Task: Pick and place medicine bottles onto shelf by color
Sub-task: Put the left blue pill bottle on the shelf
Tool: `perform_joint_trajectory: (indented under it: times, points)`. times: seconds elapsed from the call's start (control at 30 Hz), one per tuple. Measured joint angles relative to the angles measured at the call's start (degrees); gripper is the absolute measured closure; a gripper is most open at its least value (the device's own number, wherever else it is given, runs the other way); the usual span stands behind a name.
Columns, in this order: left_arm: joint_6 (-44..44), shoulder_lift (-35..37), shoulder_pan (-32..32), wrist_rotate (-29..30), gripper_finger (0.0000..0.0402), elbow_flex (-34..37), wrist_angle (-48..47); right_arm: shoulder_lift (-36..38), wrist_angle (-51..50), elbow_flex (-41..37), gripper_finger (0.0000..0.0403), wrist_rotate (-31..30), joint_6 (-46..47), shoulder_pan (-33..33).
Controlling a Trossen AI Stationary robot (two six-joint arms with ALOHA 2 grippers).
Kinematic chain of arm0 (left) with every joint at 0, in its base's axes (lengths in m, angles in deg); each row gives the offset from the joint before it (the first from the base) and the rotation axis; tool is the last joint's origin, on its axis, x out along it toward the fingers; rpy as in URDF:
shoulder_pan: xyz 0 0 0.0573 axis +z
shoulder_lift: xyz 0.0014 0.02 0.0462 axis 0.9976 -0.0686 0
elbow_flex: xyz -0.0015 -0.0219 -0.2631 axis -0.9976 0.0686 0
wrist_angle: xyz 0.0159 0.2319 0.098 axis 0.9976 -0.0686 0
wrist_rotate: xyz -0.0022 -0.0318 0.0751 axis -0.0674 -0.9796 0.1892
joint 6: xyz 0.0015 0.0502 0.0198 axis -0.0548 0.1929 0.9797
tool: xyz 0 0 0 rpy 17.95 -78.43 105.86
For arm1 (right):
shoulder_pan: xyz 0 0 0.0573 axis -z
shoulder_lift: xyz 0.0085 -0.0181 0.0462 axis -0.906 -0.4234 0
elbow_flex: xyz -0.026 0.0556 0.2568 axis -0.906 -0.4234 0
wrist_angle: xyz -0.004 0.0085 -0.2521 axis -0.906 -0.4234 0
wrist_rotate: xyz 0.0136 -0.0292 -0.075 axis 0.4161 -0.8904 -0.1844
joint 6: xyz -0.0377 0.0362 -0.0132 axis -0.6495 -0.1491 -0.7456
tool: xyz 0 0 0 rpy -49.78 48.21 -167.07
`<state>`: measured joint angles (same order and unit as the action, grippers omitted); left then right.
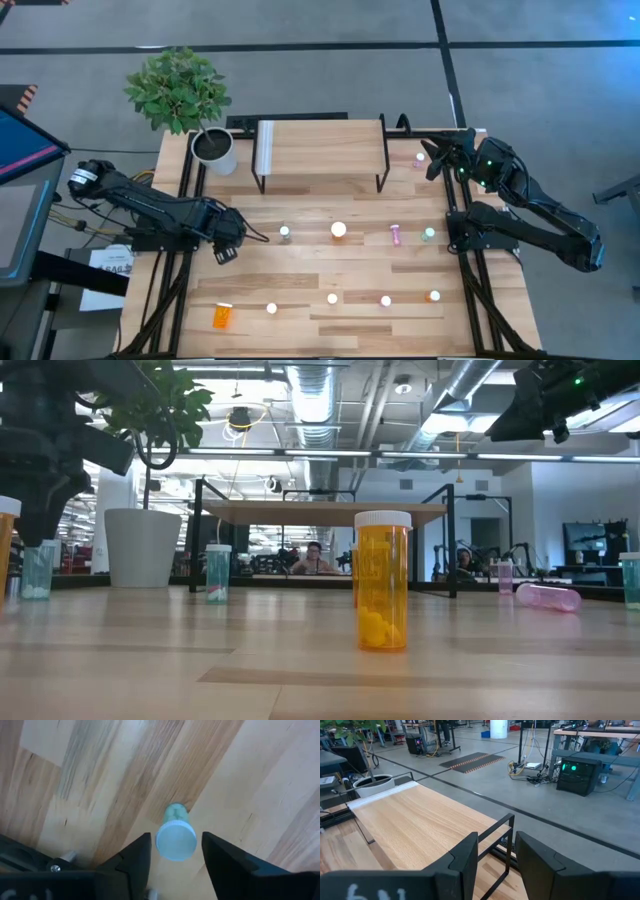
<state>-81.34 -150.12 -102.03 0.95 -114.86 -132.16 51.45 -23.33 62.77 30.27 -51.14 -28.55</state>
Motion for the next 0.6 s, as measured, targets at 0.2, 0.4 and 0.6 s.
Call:
perform_joint_trajectory:
  times: [0.2,0.4,0.6]
  points:
    - [0.02,0.00,0.00,0.02,0.0268,0.00,0.00,-0.01,0.00,0.01,0.0248,0.00,-0.01,0.01]
    - [0.10,0.04,0.00,0.02,0.0300,-0.01,-0.02,-0.02,0.00,0.00,0.0248,0.00,-0.02,0.02]
    - [0.68,0.04,0.00,-0.55,0.0313,-0.07,-0.03,0.00,0.00,0.00,0.0248,0.02,-0.04,0.02]
